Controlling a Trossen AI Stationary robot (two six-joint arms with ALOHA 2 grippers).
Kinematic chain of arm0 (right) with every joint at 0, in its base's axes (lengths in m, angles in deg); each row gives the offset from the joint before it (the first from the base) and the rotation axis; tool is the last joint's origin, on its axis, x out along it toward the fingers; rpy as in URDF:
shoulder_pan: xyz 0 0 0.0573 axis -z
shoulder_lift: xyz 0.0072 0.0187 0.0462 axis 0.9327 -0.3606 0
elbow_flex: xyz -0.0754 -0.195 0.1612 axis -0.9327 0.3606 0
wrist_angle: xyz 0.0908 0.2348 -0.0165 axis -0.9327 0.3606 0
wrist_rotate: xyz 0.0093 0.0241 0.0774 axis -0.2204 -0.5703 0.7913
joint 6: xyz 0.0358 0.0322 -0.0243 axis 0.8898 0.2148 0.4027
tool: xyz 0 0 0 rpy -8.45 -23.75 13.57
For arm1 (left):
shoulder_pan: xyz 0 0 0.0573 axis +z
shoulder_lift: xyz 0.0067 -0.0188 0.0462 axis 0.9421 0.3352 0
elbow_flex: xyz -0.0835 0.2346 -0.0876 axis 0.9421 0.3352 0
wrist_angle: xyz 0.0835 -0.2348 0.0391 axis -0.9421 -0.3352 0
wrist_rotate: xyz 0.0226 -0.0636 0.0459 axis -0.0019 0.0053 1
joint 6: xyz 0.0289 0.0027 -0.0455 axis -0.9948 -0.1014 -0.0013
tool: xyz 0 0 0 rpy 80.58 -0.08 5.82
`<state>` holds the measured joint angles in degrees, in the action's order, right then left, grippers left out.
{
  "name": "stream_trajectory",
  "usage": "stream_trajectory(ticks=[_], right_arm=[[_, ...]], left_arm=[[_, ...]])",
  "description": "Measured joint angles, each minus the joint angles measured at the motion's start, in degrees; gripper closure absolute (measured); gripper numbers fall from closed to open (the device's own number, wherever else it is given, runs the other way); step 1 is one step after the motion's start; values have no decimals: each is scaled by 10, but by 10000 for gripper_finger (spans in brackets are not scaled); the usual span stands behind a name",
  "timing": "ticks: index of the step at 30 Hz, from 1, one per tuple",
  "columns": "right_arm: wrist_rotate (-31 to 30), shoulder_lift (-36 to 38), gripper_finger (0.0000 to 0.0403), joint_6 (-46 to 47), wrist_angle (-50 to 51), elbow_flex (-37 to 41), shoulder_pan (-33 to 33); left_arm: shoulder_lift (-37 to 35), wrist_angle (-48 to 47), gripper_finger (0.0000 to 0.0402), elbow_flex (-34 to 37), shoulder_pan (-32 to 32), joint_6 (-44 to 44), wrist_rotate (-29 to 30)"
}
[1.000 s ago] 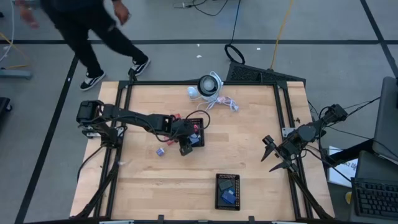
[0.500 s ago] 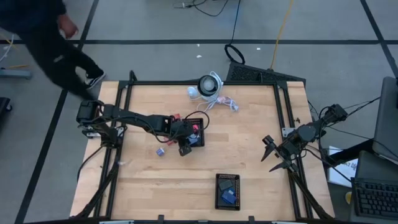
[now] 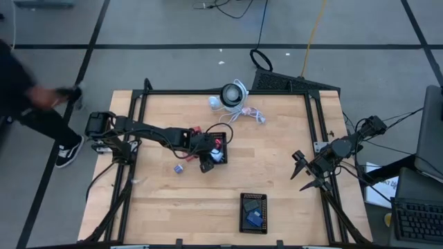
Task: Pick & Place Office items
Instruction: Put the green charger into the top black basket
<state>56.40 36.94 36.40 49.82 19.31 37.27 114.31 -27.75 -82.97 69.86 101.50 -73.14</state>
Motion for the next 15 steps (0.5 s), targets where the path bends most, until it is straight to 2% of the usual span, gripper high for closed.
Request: stream_trajectory(ticks=[8,15], right_arm=[[0,0,175,0,0,0,0],[0,0,170,0,0,0,0]], left_arm=[[-24,-40,260,-28,14,-21,0],[-82,-136,281,-33,28,28,56]])
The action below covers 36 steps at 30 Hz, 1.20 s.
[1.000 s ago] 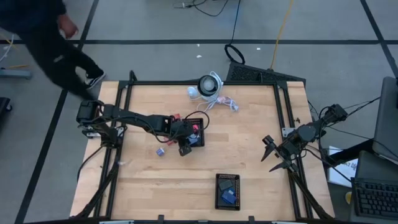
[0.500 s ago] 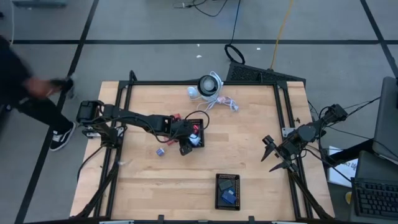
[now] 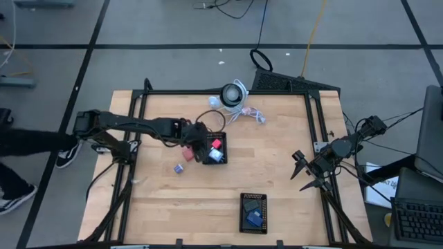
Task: Pick & Place Office items
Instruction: Put the green charger into the top black basket
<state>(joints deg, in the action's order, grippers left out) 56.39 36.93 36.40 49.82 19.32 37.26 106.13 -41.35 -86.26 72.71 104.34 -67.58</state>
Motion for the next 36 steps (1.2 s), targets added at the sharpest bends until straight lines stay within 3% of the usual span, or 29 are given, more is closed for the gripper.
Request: stream_trajectory(ticks=[6,12,17,22,27,36], right_arm=[[0,0,174,0,0,0,0],[0,0,175,0,0,0,0],[0,0,172,0,0,0,0],[0,0,175,0,0,0,0],[0,0,174,0,0,0,0],[0,0,171,0,0,0,0]], left_arm=[[-6,-147,270,5,28,80,23],[-7,-283,204,5,67,198,94],[-7,-242,145,27,87,174,66],[-7,-175,118,81,113,158,27],[-34,-175,129,118,127,175,19],[-168,-157,164,199,128,263,18]])
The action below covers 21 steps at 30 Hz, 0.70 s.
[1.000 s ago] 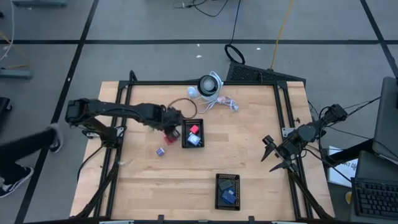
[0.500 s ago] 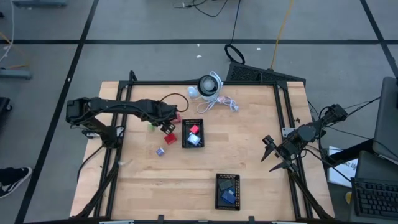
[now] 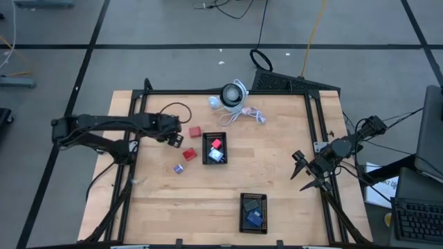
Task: Pick & Place Office items
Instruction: Put the green charger into the top black basket
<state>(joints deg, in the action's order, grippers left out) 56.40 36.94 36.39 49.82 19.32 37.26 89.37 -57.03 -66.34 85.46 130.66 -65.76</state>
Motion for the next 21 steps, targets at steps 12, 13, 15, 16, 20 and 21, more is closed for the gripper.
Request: stream_trajectory(ticks=[12,13,15,16,20,21], right_arm=[[0,0,172,0,0,0,0],[0,0,172,0,0,0,0],[0,0,172,0,0,0,0],[0,0,173,0,0,0,0],[0,0,176,0,0,0,0],[0,0,176,0,0,0,0]], left_arm=[[-31,104,122,103,0,76,-15],[-31,105,119,107,0,80,-14],[-32,106,114,113,1,95,-3],[-32,106,113,116,1,103,2],[-32,106,118,128,1,131,20],[-32,107,120,131,1,134,20]])
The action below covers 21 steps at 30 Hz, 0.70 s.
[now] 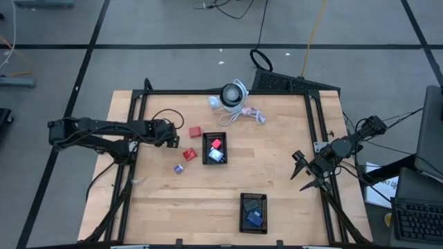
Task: Pick & Place Office items
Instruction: Put the green charger into the top black basket
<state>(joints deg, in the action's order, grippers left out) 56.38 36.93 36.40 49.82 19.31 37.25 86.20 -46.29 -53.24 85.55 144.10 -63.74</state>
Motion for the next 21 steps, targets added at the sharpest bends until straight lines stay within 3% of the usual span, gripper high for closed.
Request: stream_trajectory(ticks=[21], right_arm=[[0,0,174,0,0,0,0]], left_arm=[[0,24,130,21,0,-4,6]])
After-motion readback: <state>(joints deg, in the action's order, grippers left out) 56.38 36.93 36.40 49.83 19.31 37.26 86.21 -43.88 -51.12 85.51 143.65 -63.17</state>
